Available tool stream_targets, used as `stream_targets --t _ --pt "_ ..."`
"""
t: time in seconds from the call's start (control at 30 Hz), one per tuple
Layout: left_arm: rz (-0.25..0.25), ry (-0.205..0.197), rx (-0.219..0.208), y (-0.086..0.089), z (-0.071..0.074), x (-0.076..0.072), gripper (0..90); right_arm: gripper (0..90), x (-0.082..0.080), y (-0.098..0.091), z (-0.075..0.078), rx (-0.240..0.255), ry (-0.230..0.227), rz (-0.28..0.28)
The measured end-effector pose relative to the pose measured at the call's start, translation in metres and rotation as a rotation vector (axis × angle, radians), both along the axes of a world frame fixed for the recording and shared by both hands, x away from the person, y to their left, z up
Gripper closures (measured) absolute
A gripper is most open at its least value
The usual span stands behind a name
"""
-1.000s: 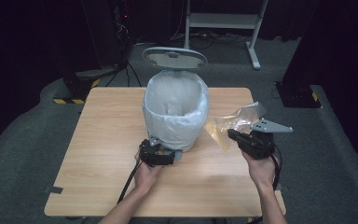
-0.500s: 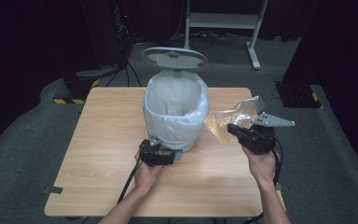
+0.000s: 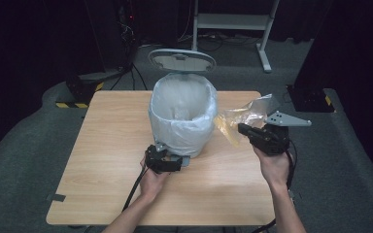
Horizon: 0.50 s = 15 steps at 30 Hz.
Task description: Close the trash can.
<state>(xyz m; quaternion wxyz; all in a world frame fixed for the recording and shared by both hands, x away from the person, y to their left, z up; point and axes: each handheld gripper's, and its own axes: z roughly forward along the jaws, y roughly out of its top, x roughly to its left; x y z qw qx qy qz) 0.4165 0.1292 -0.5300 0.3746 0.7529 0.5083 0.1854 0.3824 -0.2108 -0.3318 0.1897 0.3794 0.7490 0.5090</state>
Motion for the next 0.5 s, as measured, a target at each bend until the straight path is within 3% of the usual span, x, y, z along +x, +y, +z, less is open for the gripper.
stream_targets --t 0.5 --pt "0.002 0.0 0.0 0.0 0.0 0.0 3.2 89.2 0.012 0.014 0.014 0.006 -0.008 0.036"
